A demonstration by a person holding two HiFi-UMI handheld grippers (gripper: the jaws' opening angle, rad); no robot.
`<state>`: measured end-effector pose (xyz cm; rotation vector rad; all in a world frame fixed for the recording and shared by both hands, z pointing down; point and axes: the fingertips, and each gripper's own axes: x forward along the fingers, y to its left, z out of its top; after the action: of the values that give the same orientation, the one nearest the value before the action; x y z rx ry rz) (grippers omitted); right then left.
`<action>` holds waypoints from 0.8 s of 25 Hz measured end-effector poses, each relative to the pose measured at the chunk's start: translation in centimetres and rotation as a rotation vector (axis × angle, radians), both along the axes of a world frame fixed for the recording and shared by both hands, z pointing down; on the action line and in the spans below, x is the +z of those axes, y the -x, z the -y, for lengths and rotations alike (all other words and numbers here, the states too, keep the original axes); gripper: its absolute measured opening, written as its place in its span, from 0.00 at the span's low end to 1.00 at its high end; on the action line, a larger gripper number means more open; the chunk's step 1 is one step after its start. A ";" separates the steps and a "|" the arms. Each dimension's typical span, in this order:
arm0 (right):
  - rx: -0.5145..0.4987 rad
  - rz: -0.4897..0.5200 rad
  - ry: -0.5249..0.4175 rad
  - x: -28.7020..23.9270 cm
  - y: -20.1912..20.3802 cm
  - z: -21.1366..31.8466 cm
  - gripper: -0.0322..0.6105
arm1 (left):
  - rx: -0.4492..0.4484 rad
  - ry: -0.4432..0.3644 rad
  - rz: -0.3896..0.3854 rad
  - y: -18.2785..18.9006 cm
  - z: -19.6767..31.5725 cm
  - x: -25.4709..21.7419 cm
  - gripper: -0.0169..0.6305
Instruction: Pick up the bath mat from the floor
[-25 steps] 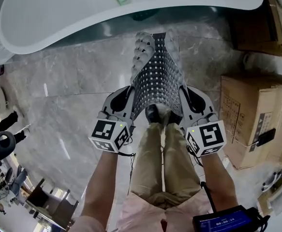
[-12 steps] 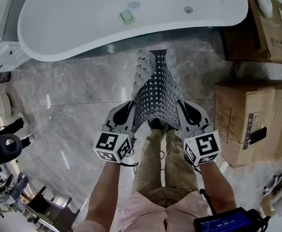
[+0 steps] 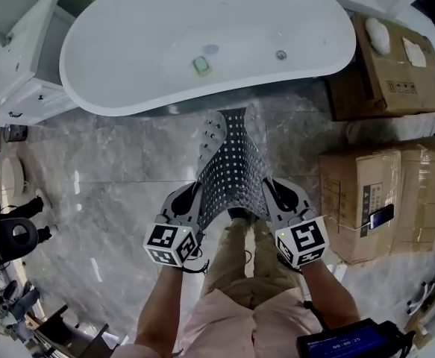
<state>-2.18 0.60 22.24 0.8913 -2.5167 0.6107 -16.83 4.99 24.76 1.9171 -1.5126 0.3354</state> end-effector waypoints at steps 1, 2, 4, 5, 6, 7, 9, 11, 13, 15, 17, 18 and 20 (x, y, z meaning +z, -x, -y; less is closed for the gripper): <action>-0.007 0.003 -0.007 -1.0 0.2 -0.2 0.10 | -0.006 -0.005 -0.004 0.2 -0.2 -0.9 0.08; -0.016 0.005 -0.014 -2.0 0.4 -0.4 0.10 | -0.011 -0.010 -0.006 0.3 -0.4 -1.7 0.08; -0.032 0.010 -0.026 -3.8 0.8 -0.7 0.10 | -0.014 -0.018 -0.007 0.5 -0.7 -3.3 0.08; -0.036 0.013 -0.030 -4.6 1.0 -0.9 0.10 | -0.015 -0.021 -0.006 0.6 -0.8 -4.1 0.08; -0.038 0.016 -0.033 -5.4 1.1 -1.0 0.10 | -0.015 -0.025 -0.004 0.7 -0.9 -4.8 0.08; -0.039 0.019 -0.037 -6.1 1.1 -1.1 0.10 | -0.016 -0.030 -0.002 0.8 -1.0 -5.5 0.08; -0.040 0.023 -0.046 -7.3 1.2 -1.2 0.10 | -0.016 -0.043 0.005 1.0 -1.2 -6.7 0.08; -0.040 0.027 -0.056 -8.6 1.4 -1.4 0.10 | -0.010 -0.060 0.014 1.4 -1.3 -7.9 0.08; -0.043 0.028 -0.066 -9.8 1.5 -1.6 0.10 | -0.007 -0.074 0.022 2.0 -1.6 -9.0 0.08; -0.047 0.029 -0.074 -10.7 1.4 -1.8 0.10 | -0.013 -0.081 0.022 2.4 -2.0 -9.9 0.08; -0.049 0.031 -0.083 -11.5 1.2 -1.9 0.10 | -0.020 -0.086 0.025 2.6 -2.3 -10.6 0.08; -0.049 0.034 -0.087 -11.9 1.2 -1.8 0.10 | -0.023 -0.088 0.026 2.6 -2.3 -11.0 0.08; -0.053 0.038 -0.092 -12.5 1.2 -1.8 0.10 | -0.029 -0.093 0.027 2.6 -2.2 -11.7 0.08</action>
<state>-3.40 2.36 9.74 0.8496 -2.6124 0.5036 -19.40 7.17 13.10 1.9681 -1.5975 0.2836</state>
